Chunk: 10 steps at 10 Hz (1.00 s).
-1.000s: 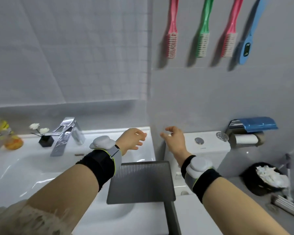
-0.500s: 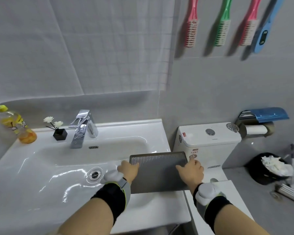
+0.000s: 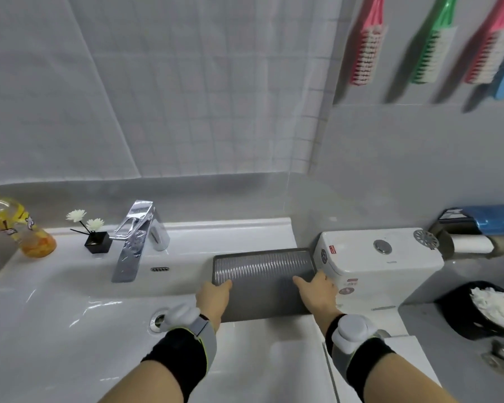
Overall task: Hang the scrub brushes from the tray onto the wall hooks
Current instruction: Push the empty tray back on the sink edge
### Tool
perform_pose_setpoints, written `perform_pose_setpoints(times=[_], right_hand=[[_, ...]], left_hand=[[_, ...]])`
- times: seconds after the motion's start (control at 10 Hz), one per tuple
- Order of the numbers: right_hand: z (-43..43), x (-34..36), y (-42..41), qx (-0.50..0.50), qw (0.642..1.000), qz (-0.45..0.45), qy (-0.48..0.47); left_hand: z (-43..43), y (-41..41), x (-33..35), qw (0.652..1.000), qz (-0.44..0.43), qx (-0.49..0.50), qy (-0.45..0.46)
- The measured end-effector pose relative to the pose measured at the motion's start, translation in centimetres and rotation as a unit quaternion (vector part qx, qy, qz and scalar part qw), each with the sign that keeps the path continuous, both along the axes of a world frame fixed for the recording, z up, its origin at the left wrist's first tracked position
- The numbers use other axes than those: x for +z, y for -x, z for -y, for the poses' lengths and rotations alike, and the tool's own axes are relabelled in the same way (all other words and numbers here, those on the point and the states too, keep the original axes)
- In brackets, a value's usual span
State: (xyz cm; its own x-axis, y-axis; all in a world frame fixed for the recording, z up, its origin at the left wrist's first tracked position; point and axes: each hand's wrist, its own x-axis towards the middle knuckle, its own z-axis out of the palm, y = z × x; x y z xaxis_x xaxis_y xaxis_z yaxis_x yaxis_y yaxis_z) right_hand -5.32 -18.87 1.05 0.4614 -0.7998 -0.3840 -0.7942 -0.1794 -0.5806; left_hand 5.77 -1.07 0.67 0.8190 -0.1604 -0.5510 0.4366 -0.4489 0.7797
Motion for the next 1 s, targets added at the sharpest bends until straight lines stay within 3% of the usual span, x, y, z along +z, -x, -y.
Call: perform_pose_setpoints(times=[0.2,0.4,0.8,1.0], right_hand=[[3.8,0.0,-6.4,0.038,0.999,-0.010,-0.013],[5.5,-1.5,-10.3,0.072,0.995,-0.055,0.042],[6.7,-2.1,-9.9,0.089,0.995,-0.020,0.027],[6.5,-0.5,-7.9,0.101,0.992,-0.003,0.073]], left_hand=[[2.7,-6.5,-0.9,0.998,0.017,0.064,-0.022],[4.9,-10.0,-2.3,0.992,0.041,0.074,-0.089],[5.3,-10.7,-2.3,0.994,0.057,0.071,-0.061],[4.7,-9.5,-0.2,0.987,0.113,0.039,-0.108]])
